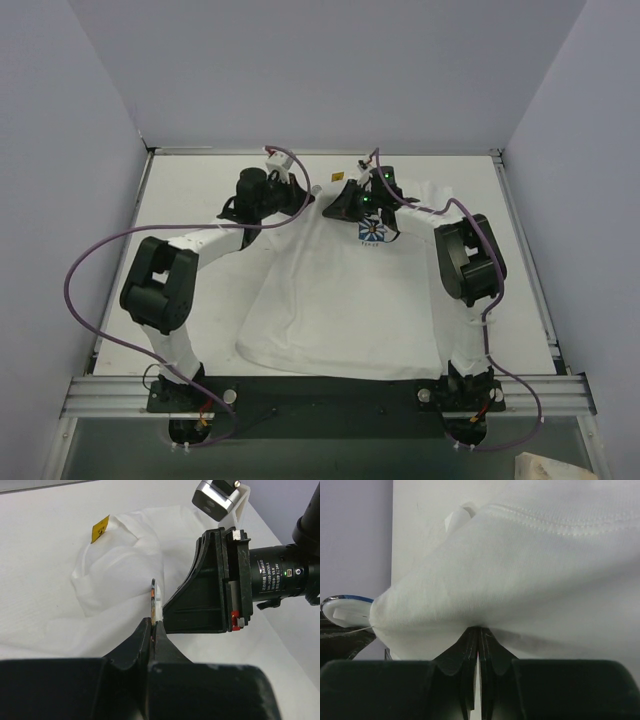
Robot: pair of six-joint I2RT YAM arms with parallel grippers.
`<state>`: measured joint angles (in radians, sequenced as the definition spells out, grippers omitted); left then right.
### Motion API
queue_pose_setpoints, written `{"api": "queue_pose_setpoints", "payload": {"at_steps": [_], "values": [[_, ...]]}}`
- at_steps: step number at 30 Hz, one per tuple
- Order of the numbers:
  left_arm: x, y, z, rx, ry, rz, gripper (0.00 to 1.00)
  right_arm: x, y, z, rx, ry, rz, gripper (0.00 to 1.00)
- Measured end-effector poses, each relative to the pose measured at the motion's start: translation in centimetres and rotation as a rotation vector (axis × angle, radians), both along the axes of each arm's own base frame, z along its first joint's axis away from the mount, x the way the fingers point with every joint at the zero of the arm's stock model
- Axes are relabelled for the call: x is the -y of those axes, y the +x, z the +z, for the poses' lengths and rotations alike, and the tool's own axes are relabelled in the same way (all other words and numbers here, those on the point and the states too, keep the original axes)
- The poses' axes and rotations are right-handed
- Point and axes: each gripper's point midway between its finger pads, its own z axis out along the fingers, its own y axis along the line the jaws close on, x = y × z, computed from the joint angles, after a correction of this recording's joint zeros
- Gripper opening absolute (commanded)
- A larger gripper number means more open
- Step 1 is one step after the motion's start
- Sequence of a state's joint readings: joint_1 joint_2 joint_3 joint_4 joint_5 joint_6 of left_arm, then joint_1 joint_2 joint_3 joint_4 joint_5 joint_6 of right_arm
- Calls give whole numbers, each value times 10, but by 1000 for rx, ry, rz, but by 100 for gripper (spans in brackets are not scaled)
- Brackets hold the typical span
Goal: Pin the brooch onto the clothing
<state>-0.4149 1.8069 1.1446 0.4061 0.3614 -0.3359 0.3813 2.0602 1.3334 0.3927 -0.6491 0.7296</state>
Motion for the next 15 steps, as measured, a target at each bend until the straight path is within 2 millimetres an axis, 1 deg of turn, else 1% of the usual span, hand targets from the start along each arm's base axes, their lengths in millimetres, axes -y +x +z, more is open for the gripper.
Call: {"api": "queue_pose_setpoints", "payload": {"at_steps": [1,2,3,4,6,7,10,12,15], "values": [[-2,0,1,-1,-12,-4,0,0,0,0,0,1,2,12],[-3,1,2,-2,-25,-6,0,0,-1,0,2,1,7,15],[-4,1,3,-2,-32,-10,0,0,-1,1,3,2,11,23],[-5,2,4,-1,-38,-14,0,3,0,1,8,1,15,37],[-6,2,8,10,-47,-29,0,7,-3,2,15,0,27,51],[-5,1,9,16,-51,-42,0,11,-6,2,20,-6,30,63],[0,-5,13,37,-54,-97,0,31,-12,13,62,-14,31,84],[4,-10,14,51,-51,-141,0,45,-15,28,119,-5,33,88],[8,-21,16,69,-51,-229,0,60,-18,52,219,10,48,88]]}}
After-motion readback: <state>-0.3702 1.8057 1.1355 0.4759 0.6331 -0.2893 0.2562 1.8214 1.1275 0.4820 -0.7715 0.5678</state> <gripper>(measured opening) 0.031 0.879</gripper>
